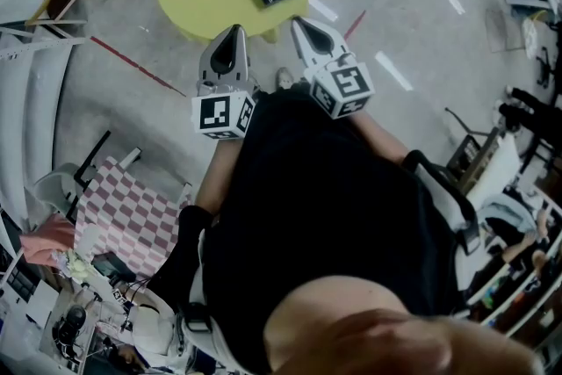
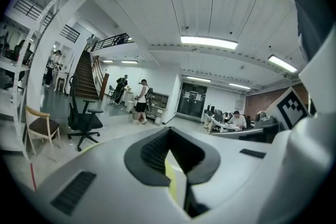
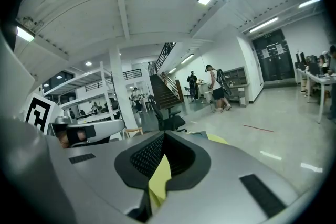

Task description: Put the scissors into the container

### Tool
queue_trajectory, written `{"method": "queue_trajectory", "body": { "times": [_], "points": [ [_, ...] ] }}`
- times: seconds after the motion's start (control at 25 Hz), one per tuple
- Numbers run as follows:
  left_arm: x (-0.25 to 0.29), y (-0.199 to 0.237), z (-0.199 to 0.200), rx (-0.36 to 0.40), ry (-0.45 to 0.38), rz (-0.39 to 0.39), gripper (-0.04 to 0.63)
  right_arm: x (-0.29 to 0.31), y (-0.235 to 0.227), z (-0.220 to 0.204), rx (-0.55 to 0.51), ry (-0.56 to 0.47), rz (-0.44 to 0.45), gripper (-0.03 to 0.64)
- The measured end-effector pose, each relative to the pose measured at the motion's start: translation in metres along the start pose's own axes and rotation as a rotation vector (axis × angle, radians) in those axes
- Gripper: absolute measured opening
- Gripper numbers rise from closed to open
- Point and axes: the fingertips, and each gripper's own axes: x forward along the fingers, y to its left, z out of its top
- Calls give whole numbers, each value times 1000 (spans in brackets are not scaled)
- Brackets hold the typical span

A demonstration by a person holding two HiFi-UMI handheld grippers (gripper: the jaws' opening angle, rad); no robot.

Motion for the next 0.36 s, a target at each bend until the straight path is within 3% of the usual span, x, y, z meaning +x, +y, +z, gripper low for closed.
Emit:
{"method": "queue_trajectory", "body": {
  "times": [0.36],
  "points": [
    [-14,2,-4,4,1,0,-3,-4,13,-5,-8,-5,7,-2]
  ]
}}
